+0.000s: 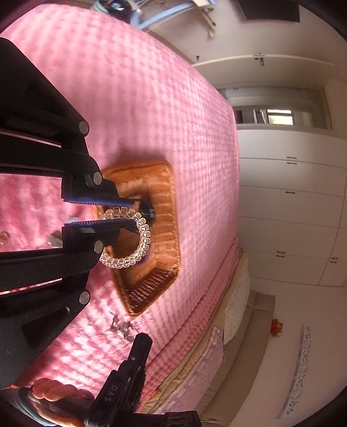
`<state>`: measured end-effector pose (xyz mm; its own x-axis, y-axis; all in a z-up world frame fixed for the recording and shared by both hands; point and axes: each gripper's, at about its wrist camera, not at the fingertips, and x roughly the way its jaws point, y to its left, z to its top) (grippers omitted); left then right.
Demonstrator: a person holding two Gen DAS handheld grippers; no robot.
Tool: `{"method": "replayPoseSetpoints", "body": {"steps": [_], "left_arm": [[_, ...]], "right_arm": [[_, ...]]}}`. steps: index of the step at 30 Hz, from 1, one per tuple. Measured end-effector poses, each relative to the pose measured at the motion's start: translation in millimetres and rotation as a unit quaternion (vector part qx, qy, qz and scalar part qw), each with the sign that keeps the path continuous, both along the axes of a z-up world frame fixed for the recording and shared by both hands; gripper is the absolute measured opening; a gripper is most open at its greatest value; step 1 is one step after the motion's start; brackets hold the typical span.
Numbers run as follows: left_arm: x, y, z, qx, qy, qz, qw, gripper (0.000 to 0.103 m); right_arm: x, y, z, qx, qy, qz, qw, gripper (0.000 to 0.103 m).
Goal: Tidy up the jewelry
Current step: 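Carry the brooch and bracelet into the basket and open both grippers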
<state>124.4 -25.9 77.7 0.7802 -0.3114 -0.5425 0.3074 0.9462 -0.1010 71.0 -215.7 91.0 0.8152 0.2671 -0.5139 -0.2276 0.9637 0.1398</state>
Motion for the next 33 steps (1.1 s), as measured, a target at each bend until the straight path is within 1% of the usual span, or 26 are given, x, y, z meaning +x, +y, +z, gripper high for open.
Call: {"method": "replayPoseSetpoints", "body": {"steps": [3, 6, 7, 9, 13, 15, 20, 24, 27, 28, 29, 30, 31, 32, 33], "left_arm": [[25.3, -13.5, 1.7, -0.004, 0.004, -0.004, 1.0, 0.007], [52.4, -25.9, -8.5, -0.015, 0.019, -0.011, 0.9997, 0.007], [62.8, -31.8, -14.3, -0.016, 0.024, -0.011, 0.9995, 0.007], [78.1, -39.3, -25.8, -0.02, 0.032, -0.012, 0.9992, 0.007], [102.5, -52.2, -55.9, -0.034, 0.061, -0.01, 0.9975, 0.007], [107.4, -56.0, -66.1, -0.038, 0.067, -0.015, 0.9969, 0.007], [110.5, -64.8, -79.8, -0.019, 0.074, -0.022, 0.9968, 0.007], [109.8, -68.7, -84.6, -0.01, 0.078, -0.024, 0.9966, 0.008], [109.2, -69.0, -84.2, -0.008, 0.08, -0.025, 0.9965, 0.008], [108.7, -67.3, -83.2, -0.014, 0.079, -0.028, 0.9964, 0.011], [107.3, -65.4, -81.8, -0.02, 0.078, -0.03, 0.9963, 0.019], [105.0, -62.5, -78.7, -0.025, 0.074, -0.029, 0.9965, 0.024], [102.7, -60.3, -76.3, -0.03, 0.071, -0.029, 0.9966, 0.035], [100.0, -56.6, -72.2, -0.038, 0.07, -0.03, 0.9964, 0.04], [96.7, -53.6, -68.5, -0.048, 0.067, -0.033, 0.996, 0.04]], "right_arm": [[27.0, 3.0, 6.8, 0.0, 0.0, -0.005, 1.0, 0.008], [55.7, 2.9, 2.6, 0.003, 0.001, -0.011, 1.0, 0.008], [64.6, 1.3, -1.2, 0.01, 0.001, -0.012, 1.0, 0.008], [80.4, 0.4, -11.5, 0.007, 0.006, -0.024, 1.0, 0.008], [105.5, -5.8, -39.6, 0.017, 0.032, -0.044, 0.998, 0.008], [112.3, -9.2, -52.6, 0.023, 0.044, -0.044, 0.998, 0.008], [119.7, -9.8, -74.2, 0.012, 0.068, -0.046, 0.997, 0.008], [122.2, -11.9, -81.5, 0.015, 0.08, -0.052, 0.995, 0.008], [122.9, -20.6, -82.9, 0.046, 0.088, -0.052, 0.994, 0.008], [122.5, -23.8, -82.6, 0.055, 0.088, -0.053, 0.993, 0.009], [122.3, -26.9, -81.9, 0.059, 0.089, -0.057, 0.993, 0.012], [121.2, -29.5, -81.3, 0.063, 0.088, -0.06, 0.992, 0.015], [120.1, -31.7, -79.6, 0.067, 0.088, -0.062, 0.992, 0.023], [118.2, -34.2, -77.8, 0.073, 0.086, -0.063, 0.992, 0.031], [114.7, -36.1, -75.3, 0.08, 0.083, -0.063, 0.991, 0.035]]}}
